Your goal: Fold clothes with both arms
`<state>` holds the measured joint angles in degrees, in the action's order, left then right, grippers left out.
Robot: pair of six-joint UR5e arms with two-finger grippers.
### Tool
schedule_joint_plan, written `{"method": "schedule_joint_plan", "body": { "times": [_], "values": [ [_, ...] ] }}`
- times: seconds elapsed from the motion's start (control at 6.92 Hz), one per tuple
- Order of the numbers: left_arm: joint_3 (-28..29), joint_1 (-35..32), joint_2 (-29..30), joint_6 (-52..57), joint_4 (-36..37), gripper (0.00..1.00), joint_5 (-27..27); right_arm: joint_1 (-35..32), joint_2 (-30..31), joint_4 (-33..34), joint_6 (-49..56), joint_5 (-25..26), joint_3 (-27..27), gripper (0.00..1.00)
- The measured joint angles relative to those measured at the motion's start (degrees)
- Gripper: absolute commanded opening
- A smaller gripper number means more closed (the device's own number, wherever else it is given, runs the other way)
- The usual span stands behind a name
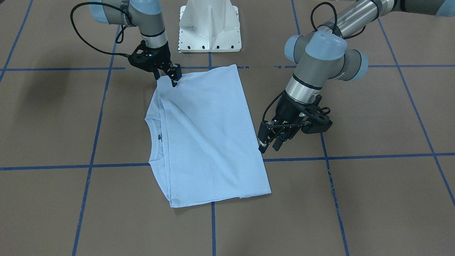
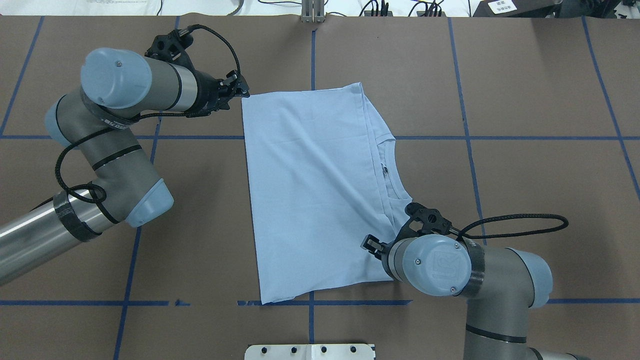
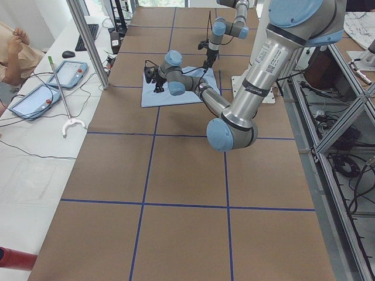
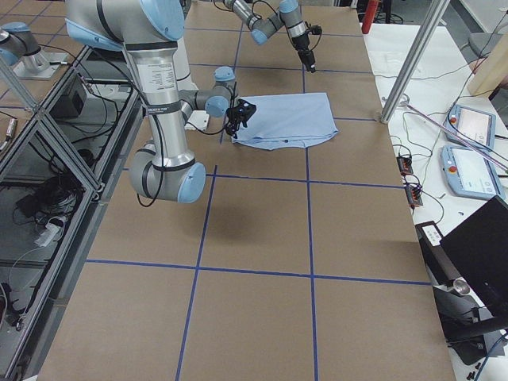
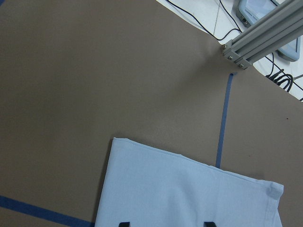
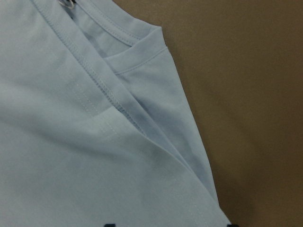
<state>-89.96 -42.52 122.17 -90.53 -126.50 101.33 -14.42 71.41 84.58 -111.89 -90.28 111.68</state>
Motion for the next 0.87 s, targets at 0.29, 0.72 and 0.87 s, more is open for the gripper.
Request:
{"method": "schedule_joint_plan", "body": {
  "times": [0.29,0.72,0.87],
  "values": [
    [-0.16,0.20,0.01,0.00,0.03,0.61,-0.41,0.05,-0.26,0.05,-1.35,-0.07,-1.07,0.82],
    [-0.32,0.28,0.08,0.00,0.03,0.61,-0.93,0.08,-0.26,-1.82,-1.96,-0.32,-2.57,0.43],
    [-0.35,0.29,0.08,0.00,0.03,0.61,-0.98,0.03,-0.13,-2.95,-2.05,-0.42,-3.05,0.08]
  ]
}}
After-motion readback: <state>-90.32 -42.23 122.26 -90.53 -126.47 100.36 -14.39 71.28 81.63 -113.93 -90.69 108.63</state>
